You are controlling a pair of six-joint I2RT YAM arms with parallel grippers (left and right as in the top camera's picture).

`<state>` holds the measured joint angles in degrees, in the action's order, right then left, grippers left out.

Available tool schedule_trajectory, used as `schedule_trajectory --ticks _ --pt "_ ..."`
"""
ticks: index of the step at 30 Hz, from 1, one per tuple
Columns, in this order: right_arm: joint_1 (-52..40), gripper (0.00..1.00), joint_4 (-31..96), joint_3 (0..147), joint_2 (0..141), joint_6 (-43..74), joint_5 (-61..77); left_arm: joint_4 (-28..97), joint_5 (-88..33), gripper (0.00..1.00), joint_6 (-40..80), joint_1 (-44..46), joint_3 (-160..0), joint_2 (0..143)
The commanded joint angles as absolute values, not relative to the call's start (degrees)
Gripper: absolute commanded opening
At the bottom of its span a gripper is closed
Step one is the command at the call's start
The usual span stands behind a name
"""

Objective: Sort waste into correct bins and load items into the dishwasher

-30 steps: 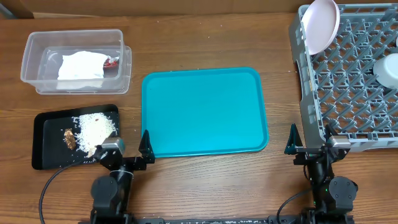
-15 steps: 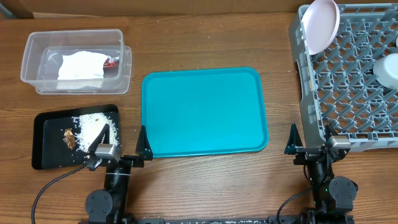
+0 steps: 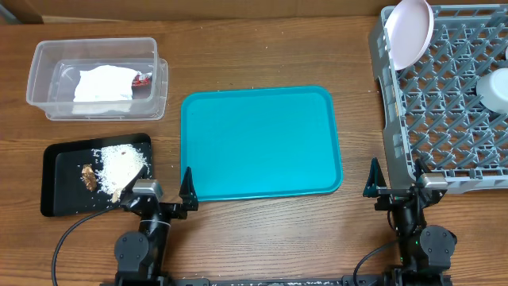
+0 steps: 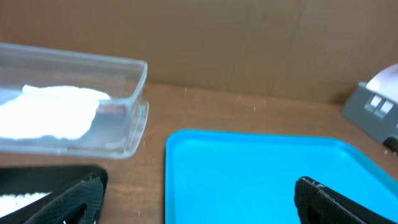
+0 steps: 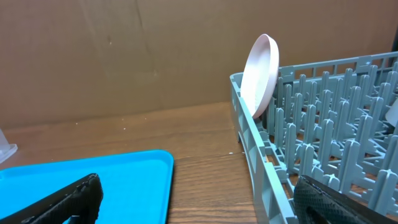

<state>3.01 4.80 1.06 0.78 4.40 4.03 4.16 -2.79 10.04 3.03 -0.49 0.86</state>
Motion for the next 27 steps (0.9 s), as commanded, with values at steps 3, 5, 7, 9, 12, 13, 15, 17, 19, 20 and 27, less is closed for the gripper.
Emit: schedule_trajectory --ticks 3,5,7,9,12,13,15,17,19,20,27 --pt "3.18 1.00 4.60 0.47 0.16 4.05 3.49 4.29 -2.37 1.00 8.56 3.51 -0.25 0.21" --pt "3.18 1.00 4.60 0.47 0.16 4.05 3.49 4.29 -2.39 1.00 8.56 3.53 -0.25 0.21" --pt "3.18 1.00 4.60 0.47 0.16 4.05 3.49 4.29 -2.46 1.00 8.67 3.60 -0.25 0.21" --pt "3.18 1.00 4.60 0.47 0.16 4.05 3.49 4.29 -2.44 1.00 8.82 4.03 -0.25 0.21" --pt "3.18 1.00 4.60 0.47 0.16 4.05 3.49 4.29 -2.42 1.00 8.78 4.60 -0.25 0.21" --pt "3.18 1.00 4.60 0.47 0.16 4.05 3.49 4.32 -2.42 1.00 8.78 4.67 -0.25 0.21" --pt "3.18 1.00 4.60 0.47 0.16 4.05 3.49 4.27 -2.39 1.00 8.80 4.69 -0.25 0.21" --pt "3.18 1.00 4.60 0.47 0.16 4.05 3.49 4.29 -2.39 1.00 8.80 4.69 -0.25 0.21" --pt "3.18 1.00 4.60 0.47 0.16 4.05 3.49 4.29 -2.39 1.00 8.78 4.69 -0.25 0.21" --pt "3.18 1.00 4.60 0.47 0.16 4.05 3.49 4.29 -2.39 1.00 8.78 4.69 -0.25 0.21" --pt "3.18 1.00 4.60 0.47 0.16 4.08 3.49 4.27 -2.39 1.00 8.80 6.22 -0.25 0.21"
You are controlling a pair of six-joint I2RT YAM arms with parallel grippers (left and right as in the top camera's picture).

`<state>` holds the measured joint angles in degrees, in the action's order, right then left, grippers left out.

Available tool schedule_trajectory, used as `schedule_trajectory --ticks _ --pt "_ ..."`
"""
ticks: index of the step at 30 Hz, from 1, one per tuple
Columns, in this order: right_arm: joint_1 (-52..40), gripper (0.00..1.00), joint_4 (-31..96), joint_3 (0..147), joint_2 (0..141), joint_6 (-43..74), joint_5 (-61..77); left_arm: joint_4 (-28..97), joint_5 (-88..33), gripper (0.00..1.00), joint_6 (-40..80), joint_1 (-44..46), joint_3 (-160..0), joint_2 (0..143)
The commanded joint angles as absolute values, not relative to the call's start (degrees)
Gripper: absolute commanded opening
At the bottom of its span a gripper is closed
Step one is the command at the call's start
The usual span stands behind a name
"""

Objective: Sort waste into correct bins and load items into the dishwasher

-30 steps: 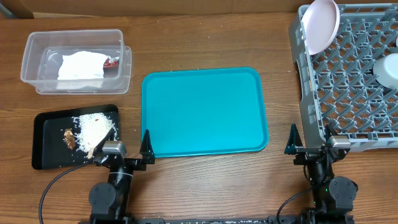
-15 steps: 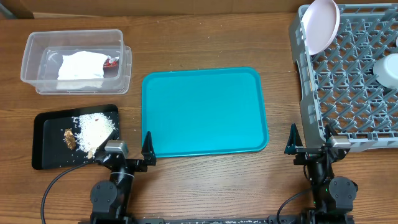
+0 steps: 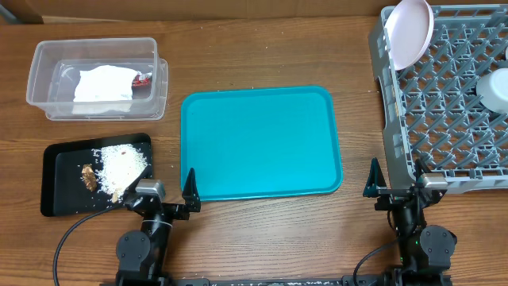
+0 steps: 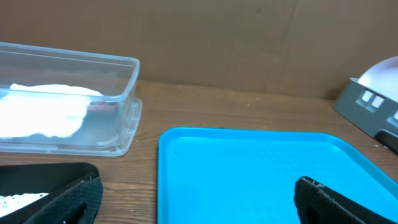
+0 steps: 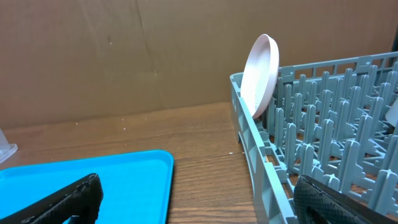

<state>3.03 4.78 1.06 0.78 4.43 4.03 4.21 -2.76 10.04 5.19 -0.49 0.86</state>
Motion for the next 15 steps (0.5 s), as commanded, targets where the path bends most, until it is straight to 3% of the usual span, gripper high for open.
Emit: schedule_trajectory --ticks 1,15 --pt "3.18 1.00 4.60 0.47 0.16 4.05 3.49 4.27 -2.39 1.00 8.80 6.70 -0.25 0.21" --pt "3.18 1.00 4.60 0.47 0.16 4.05 3.49 4.29 -2.33 1.00 8.75 7.73 -0.25 0.21"
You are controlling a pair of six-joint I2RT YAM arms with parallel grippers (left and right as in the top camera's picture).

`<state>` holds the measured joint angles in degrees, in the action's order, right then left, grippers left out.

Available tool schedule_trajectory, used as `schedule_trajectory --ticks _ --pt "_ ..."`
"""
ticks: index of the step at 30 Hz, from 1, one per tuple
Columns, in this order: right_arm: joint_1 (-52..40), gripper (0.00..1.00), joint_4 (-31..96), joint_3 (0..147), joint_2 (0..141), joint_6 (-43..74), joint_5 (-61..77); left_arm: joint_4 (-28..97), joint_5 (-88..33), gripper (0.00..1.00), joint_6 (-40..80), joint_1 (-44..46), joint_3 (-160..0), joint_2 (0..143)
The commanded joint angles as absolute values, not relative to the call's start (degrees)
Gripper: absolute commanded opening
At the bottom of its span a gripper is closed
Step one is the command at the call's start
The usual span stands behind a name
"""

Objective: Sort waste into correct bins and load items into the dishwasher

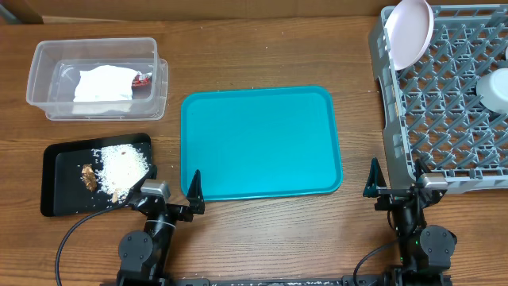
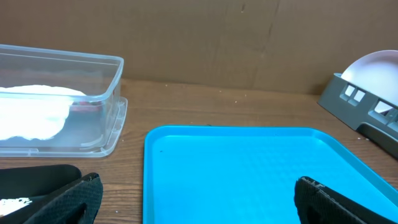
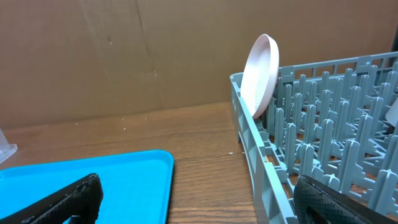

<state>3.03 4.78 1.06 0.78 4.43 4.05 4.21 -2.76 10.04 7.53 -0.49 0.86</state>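
Note:
The teal tray (image 1: 260,143) lies bare in the middle of the table. A clear plastic bin (image 1: 97,78) at the back left holds white paper and a red wrapper. The black tray (image 1: 59,171) at the front left carries food scraps. In the grey dish rack (image 1: 444,119) on the right stand a pink plate (image 1: 410,32) and a white cup (image 1: 494,87). My left gripper (image 1: 168,199) is open at the teal tray's near left corner, holding nothing. My right gripper (image 1: 395,184) is open at the rack's near corner, also holding nothing.
Brown cardboard walls the far side of the table. In the left wrist view the gripper (image 2: 199,202) faces the teal tray (image 2: 249,168), the bin (image 2: 62,118) and the rack's corner (image 2: 364,102). The right gripper (image 3: 199,202) faces the rack (image 3: 311,143) and plate (image 3: 260,74).
My left gripper has turned a little to the right: in its view the bin sits further left and more of the rack and plate shows. The right arm has not moved.
Both grippers stood open and low at the table's front edge, the teal tray bare. At each moment the left wrist pointed slightly further right; the right arm and all objects kept their places.

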Motion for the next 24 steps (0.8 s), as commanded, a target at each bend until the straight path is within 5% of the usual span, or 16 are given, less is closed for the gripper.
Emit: schedule_trajectory --ticks 1,24 --pt "3.18 1.00 4.60 0.47 0.16 4.05 3.49 4.29 -2.15 1.00 8.73 7.60 -0.25 0.19" --pt "3.18 1.00 4.60 0.47 0.16 4.05 3.49 4.43 -1.08 1.00 8.32 0.93 -0.25 0.21"
